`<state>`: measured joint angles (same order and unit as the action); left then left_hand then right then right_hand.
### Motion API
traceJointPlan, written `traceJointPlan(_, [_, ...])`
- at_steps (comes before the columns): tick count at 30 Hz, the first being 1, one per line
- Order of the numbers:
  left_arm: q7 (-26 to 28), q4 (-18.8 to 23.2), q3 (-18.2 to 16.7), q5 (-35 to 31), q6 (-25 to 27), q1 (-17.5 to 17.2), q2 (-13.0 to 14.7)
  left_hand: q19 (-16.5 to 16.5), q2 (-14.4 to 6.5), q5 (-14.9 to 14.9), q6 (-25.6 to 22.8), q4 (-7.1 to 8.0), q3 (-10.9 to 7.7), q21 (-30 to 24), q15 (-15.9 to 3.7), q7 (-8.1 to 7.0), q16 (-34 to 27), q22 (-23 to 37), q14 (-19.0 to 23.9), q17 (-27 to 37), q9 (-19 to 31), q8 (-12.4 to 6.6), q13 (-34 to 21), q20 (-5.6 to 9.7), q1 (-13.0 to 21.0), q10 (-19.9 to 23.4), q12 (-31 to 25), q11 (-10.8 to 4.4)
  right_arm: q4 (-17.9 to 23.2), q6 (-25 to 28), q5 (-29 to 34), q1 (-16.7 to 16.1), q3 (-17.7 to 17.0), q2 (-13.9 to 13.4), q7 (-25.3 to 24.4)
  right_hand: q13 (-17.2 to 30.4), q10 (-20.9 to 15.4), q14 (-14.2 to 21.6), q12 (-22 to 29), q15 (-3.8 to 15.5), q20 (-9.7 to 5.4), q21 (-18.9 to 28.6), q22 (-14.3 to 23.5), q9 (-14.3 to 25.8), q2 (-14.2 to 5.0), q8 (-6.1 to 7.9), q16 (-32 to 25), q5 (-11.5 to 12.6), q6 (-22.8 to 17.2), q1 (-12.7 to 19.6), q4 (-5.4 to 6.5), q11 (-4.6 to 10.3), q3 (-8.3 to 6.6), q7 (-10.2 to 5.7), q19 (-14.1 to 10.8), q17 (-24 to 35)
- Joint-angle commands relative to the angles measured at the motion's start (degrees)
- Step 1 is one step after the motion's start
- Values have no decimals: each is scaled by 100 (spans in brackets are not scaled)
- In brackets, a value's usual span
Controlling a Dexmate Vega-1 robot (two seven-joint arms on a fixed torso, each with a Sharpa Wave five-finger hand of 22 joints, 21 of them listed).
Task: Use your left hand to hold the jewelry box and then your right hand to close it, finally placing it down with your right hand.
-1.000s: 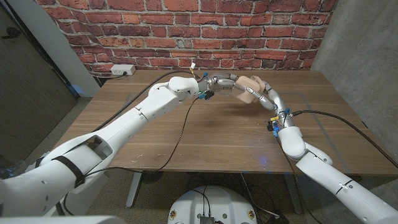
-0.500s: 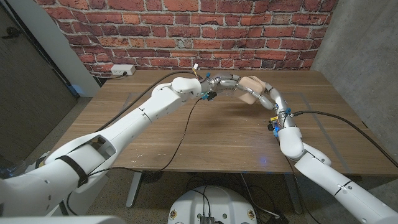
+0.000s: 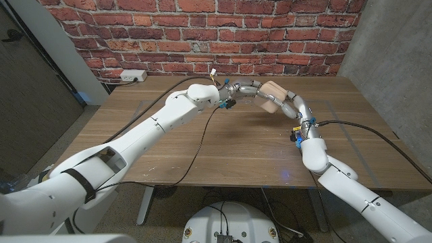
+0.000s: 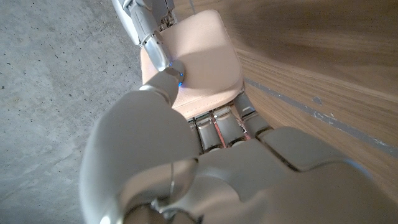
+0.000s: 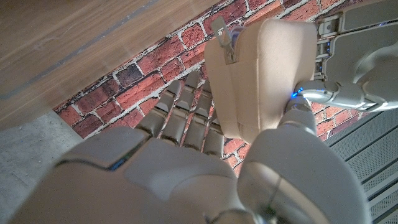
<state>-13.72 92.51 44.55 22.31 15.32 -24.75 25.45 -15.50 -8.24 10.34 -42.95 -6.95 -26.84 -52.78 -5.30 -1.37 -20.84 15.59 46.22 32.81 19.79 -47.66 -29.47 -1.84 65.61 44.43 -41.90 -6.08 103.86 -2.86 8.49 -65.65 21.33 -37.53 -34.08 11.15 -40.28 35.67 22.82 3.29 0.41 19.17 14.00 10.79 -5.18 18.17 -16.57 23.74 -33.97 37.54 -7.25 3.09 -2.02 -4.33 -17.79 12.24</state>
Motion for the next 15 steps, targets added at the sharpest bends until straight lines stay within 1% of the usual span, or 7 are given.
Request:
traceJointPlan(1, [152,229,3,-264,-91,-87,158,42,-26,34,8,16,-65,-81,-347,98,27,7,-53,5,-43,101,49,-15,-84,-49,98,-51,-85,-159,13,36,8,81,-119,15,-367,135,94,636,45,67,32,23,-184,79,-34,-98,-440,149,7,-15,-48,-35,-75,-7])
traceJointPlan(2, [174,258,-1,-293,-96,-99,176,53,8,33,109,-15,-78,-107,-345,120,48,3,-76,-2,-70,156,85,-19,-65,-100,151,-84,-86,-151,25,38,7,91,-137,15,-381,152,96,641,48,69,33,23,-185,83,-36,-108,-462,155,5,-32,-48,-29,-74,-7])
traceJointPlan(4, [178,307,-10,-325,-100,-115,213,77,38,31,324,-25,-88,-142,-356,82,96,-6,-137,-20,-107,261,127,-22,-73,-136,205,-89,-81,-143,43,45,8,96,-146,36,-499,230,134,695,48,78,36,25,-207,107,-39,-151,-580,208,-8,2,-62,-52,-64,-12])
traceJointPlan(5, [180,332,-12,-345,-106,-121,230,98,71,29,415,-34,-85,-157,-354,108,112,-10,-136,-34,-124,308,148,-29,-81,-176,240,-86,-72,-120,55,49,9,98,-149,41,-529,247,145,703,49,82,37,26,-210,114,-40,-158,-608,222,-13,-3,-66,-62,-67,-13])
traceJointPlan(10, [174,459,-36,-402,-95,-150,311,216,185,8,798,11,-37,-237,-287,137,297,-47,-387,-123,-226,531,299,-43,-227,-441,478,-20,-82,-97,80,82,22,130,-171,64,-592,298,165,706,42,102,41,28,-235,120,-34,-196,-670,287,-32,5,-87,-63,-85,-17])
traceJointPlan(12, [168,513,-37,-449,-105,-154,354,285,207,11,1058,30,-44,-295,-233,193,409,-75,-538,-182,-322,721,399,-51,-291,-600,628,-21,-101,-128,85,93,27,138,-181,72,-614,330,172,704,44,114,42,29,-247,126,-38,-209,-704,312,-39,-2,-97,-49,-103,-18])
traceJointPlan(15, [145,576,-55,-468,-101,-169,404,351,281,6,1294,52,-29,-348,-164,222,537,-108,-722,-248,-426,923,490,-45,-388,-779,773,4,-94,-91,101,99,27,158,-206,82,-641,351,180,732,27,118,44,30,-251,119,-33,-229,-711,339,-46,4,-103,-55,-96,-19])
